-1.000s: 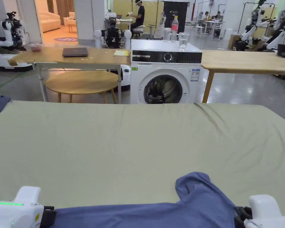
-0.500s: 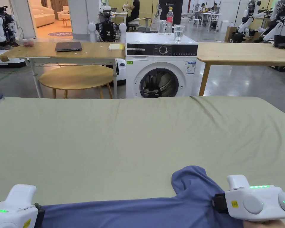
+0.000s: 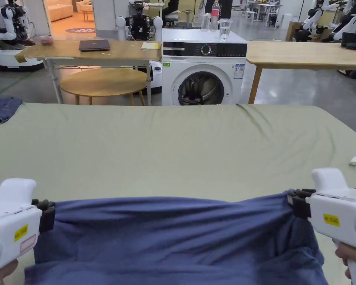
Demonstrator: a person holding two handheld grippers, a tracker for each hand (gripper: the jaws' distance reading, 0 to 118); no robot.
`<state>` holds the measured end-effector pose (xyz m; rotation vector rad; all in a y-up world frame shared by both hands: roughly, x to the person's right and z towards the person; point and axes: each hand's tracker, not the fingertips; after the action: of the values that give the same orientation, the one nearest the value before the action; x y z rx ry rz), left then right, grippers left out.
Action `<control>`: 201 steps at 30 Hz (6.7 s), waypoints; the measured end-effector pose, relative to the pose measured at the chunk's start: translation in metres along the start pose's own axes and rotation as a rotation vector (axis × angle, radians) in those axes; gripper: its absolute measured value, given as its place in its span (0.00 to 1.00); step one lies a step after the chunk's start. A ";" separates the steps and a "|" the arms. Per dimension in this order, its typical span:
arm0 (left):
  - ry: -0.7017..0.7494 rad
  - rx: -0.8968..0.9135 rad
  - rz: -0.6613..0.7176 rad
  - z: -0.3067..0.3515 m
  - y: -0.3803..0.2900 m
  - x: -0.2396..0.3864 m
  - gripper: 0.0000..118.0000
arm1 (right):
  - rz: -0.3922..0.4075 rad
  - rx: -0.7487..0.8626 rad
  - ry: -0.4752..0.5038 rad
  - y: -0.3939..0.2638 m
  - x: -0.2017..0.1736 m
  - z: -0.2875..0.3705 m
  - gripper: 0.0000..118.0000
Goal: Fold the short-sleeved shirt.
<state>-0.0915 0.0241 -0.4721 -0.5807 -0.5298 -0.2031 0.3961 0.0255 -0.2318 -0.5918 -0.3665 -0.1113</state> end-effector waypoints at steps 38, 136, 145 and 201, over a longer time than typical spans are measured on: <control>0.048 0.242 -0.004 0.057 -0.040 0.068 0.00 | 0.048 0.355 -0.048 -0.058 -0.143 0.074 0.02; -0.329 0.024 0.570 0.026 -0.127 0.065 1.00 | 0.048 0.167 0.170 -0.082 -0.136 0.058 0.02; -0.596 -0.180 1.042 -0.036 -0.206 -0.004 1.00 | 0.089 0.145 0.171 -0.090 -0.148 0.054 0.02; -0.548 -0.231 0.436 -0.027 -0.126 0.172 0.02 | 0.055 0.138 0.130 -0.082 -0.117 0.065 0.02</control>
<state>0.0241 -0.1007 -0.3410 -0.9706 -0.8980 0.3248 0.2504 -0.0063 -0.1822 -0.4558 -0.2298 -0.0707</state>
